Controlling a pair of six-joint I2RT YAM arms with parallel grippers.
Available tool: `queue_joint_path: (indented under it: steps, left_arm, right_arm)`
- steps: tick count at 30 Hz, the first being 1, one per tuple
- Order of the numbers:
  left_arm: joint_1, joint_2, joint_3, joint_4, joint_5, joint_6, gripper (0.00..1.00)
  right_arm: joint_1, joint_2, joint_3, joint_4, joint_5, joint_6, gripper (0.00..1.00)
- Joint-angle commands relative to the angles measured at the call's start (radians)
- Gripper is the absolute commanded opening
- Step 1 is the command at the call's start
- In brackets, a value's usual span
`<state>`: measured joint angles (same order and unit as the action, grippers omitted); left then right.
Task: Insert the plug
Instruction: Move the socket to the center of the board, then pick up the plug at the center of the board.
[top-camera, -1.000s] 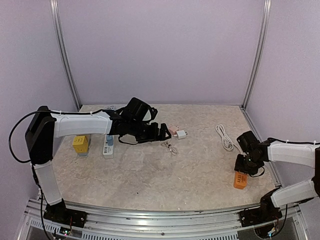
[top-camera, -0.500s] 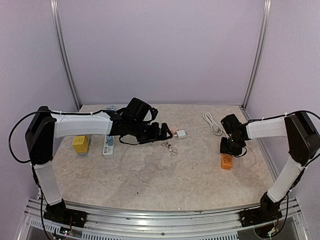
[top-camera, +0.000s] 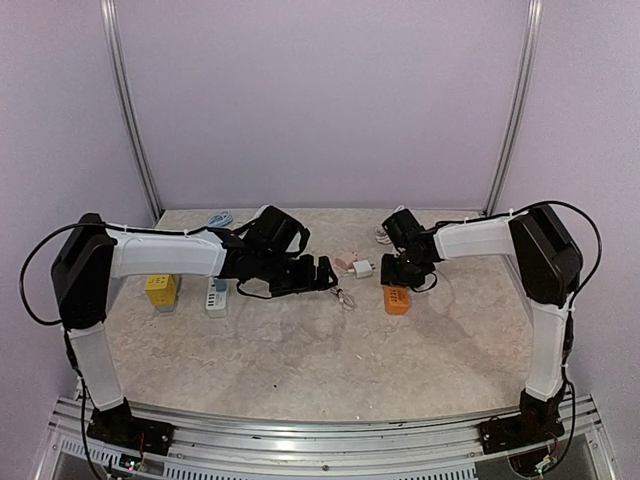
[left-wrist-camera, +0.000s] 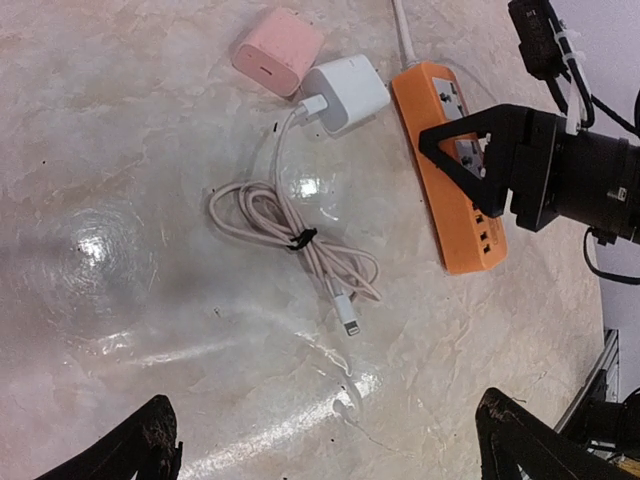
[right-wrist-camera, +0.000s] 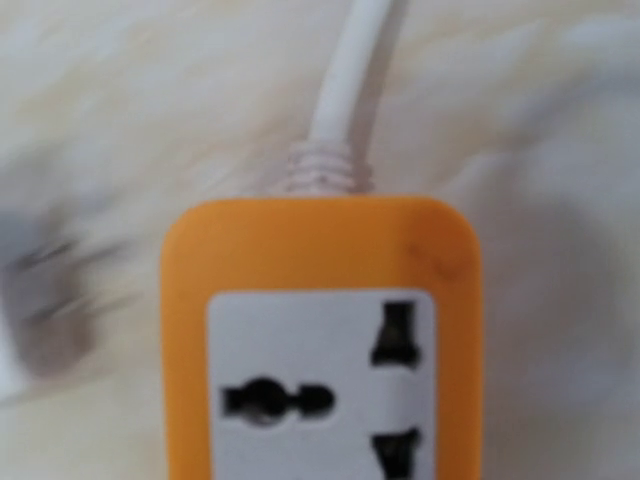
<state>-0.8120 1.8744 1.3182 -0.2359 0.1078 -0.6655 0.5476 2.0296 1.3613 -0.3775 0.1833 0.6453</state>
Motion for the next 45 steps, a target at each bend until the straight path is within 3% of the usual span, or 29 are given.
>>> queue_joint_path:
  steps: [1, 5, 10, 17, 26, 45]
  left_arm:
    - [0.011, 0.054, 0.056, -0.068, -0.067, 0.036, 0.99]
    - [0.036, 0.132, 0.141, -0.114, -0.076, 0.075, 0.99]
    - [0.072, 0.216, 0.283, -0.146, -0.001, 0.133, 0.99]
    - [0.081, 0.356, 0.508, -0.283, 0.028, 0.170, 0.98]
    - [0.023, 0.460, 0.619, -0.437, -0.041, 0.127, 0.91]
    - [-0.007, 0.593, 0.776, -0.571, -0.063, 0.098, 0.79]
  right_arm:
    - [0.034, 0.010, -0.034, 0.004, -0.052, 0.036, 0.58]
    - [0.035, -0.104, -0.084, 0.005, -0.049, 0.014, 0.74]
    - [0.034, -0.290, -0.134, -0.021, -0.026, -0.036, 0.82]
    - [0.034, -0.529, -0.203, -0.101, 0.110, -0.086, 0.84]
    - [0.033, -0.715, -0.273, -0.137, 0.228, -0.127, 0.85]
    - [0.034, -0.848, -0.352, -0.129, 0.278, -0.160, 0.85]
